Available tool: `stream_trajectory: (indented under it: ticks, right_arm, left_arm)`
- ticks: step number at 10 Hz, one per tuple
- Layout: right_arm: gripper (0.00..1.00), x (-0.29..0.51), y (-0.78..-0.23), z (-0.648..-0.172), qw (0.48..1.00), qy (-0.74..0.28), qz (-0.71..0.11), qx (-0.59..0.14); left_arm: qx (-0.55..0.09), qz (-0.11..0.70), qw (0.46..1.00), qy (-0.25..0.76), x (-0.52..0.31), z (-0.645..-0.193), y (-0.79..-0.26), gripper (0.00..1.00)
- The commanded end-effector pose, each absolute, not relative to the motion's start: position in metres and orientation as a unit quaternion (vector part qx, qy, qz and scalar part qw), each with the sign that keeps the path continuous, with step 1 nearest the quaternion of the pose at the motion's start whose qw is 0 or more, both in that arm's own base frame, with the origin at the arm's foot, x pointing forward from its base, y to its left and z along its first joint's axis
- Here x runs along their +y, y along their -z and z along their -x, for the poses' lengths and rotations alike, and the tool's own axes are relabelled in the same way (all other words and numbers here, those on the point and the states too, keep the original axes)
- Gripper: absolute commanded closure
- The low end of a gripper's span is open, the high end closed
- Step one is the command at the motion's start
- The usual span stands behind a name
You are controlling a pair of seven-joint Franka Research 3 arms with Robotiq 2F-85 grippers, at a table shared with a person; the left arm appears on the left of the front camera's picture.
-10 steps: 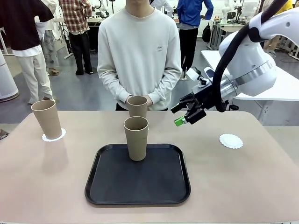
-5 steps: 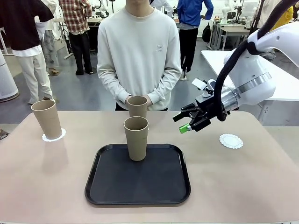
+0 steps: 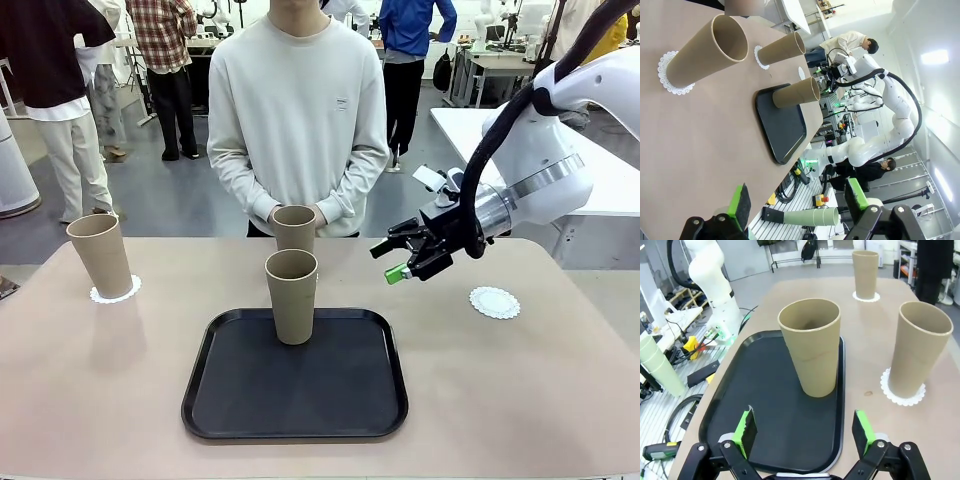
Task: Place coasters on the table and set cups on them.
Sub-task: Take one Reusable plastic cup from the Flat Tray and place it on a coaster set by the human.
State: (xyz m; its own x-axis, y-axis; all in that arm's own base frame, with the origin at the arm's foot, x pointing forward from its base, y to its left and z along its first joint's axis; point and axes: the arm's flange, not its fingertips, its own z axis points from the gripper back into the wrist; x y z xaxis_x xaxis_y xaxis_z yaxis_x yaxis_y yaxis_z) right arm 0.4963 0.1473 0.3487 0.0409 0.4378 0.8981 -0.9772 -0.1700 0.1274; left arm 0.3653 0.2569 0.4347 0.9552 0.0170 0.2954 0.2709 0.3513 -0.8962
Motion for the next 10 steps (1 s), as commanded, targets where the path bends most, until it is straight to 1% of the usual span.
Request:
stream_trajectory:
  ticks: [1,2,4,7,10]
  right_arm:
    - [0.00,0.159,-0.333,-0.488,0.546,-0.627,-0.416,-0.367]
    - [0.00,0.167,-0.322,-0.487,0.547,-0.623,-0.404,-0.386]
    - [0.00,0.180,-0.307,-0.483,0.561,-0.616,-0.408,-0.373]
    - [0.00,0.194,-0.300,-0.476,0.562,-0.603,-0.436,-0.361]
    - [0.00,0.209,-0.290,-0.474,0.549,-0.601,-0.464,-0.349]
  left_arm:
    - [-0.130,0.565,0.811,0.077,0.258,-0.365,-0.436,0.00]
    - [-0.130,0.565,0.811,0.077,0.258,-0.365,-0.436,0.00]
    - [-0.130,0.565,0.811,0.077,0.258,-0.365,-0.436,0.00]
    - [-0.130,0.565,0.811,0.077,0.258,-0.365,-0.436,0.00]
    - [-0.130,0.565,0.811,0.077,0.258,-0.365,-0.436,0.00]
